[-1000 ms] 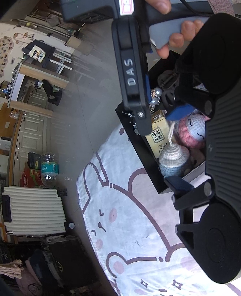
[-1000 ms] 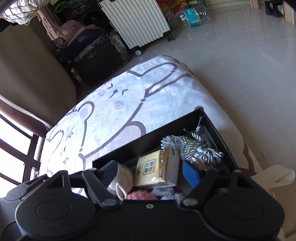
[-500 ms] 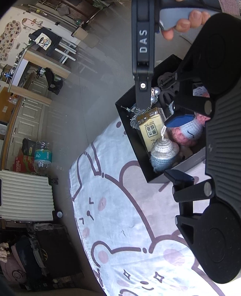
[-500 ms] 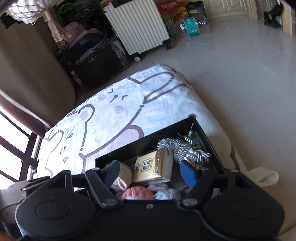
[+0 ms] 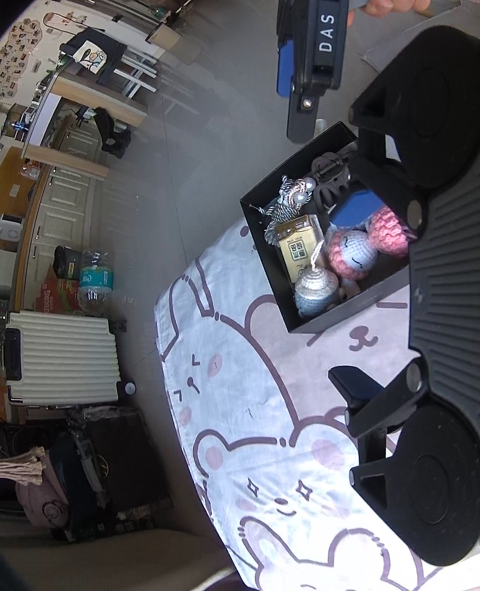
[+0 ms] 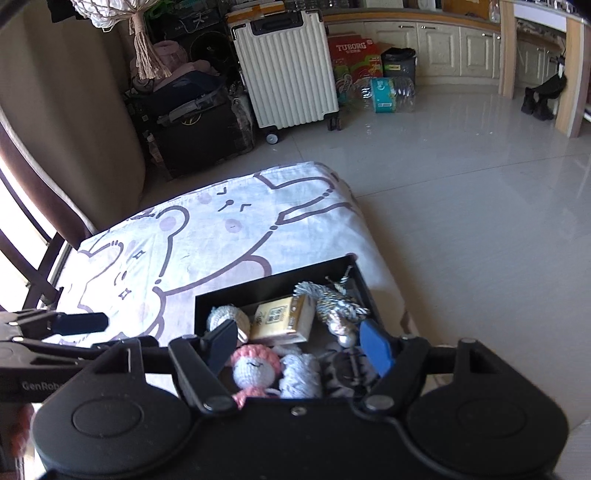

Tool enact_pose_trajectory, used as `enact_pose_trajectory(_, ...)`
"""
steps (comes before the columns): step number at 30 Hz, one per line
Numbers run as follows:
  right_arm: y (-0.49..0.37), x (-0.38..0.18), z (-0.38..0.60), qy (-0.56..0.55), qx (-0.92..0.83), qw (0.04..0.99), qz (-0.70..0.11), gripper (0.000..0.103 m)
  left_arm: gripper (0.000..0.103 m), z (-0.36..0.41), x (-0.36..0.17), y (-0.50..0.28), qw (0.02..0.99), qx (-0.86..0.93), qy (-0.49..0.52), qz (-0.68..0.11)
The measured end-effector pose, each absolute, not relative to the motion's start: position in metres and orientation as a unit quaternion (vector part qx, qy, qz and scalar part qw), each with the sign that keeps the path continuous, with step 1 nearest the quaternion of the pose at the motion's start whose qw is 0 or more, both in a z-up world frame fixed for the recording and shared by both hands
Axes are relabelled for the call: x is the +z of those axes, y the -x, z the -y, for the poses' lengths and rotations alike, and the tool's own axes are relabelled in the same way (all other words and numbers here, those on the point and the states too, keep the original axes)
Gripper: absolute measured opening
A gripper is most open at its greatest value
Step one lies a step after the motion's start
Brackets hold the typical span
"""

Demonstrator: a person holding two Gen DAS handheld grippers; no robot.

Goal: Organize objects

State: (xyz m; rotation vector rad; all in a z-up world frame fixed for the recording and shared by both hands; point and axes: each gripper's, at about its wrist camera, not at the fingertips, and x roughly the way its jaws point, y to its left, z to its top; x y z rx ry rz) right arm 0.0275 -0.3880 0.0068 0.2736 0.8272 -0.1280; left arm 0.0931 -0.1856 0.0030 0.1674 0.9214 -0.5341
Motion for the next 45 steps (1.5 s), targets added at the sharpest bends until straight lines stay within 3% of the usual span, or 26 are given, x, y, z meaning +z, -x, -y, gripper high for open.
enact_pose_trajectory(14, 0.039, 0.052, 0.387, -0.093, -0.095, 0.910, -0.392, 0.082, 0.103, 0.166, 0.055, -0.038, 0.876, -0.220, -0.083, -0.421)
enact_pose_trajectory(21, 0.064, 0.061, 0.377, -0.075, -0.108, 0.911, -0.391, 0.095, 0.103, 0.160, 0.058, -0.016, 0.879, -0.211, -0.087, -0.419)
enact_pose_trajectory(30, 0.082, 0.056, 0.374, -0.073, -0.131, 0.909, -0.388, 0.103, 0.103, 0.150, 0.045, -0.006, 0.881, -0.199, -0.078, -0.423)
enact_pose_trajectory(45, 0.086, 0.044, 0.363, -0.051, -0.135, 0.903, -0.404, 0.103, 0.103, 0.145, 0.034, -0.002, 0.875, -0.197, -0.082, -0.435)
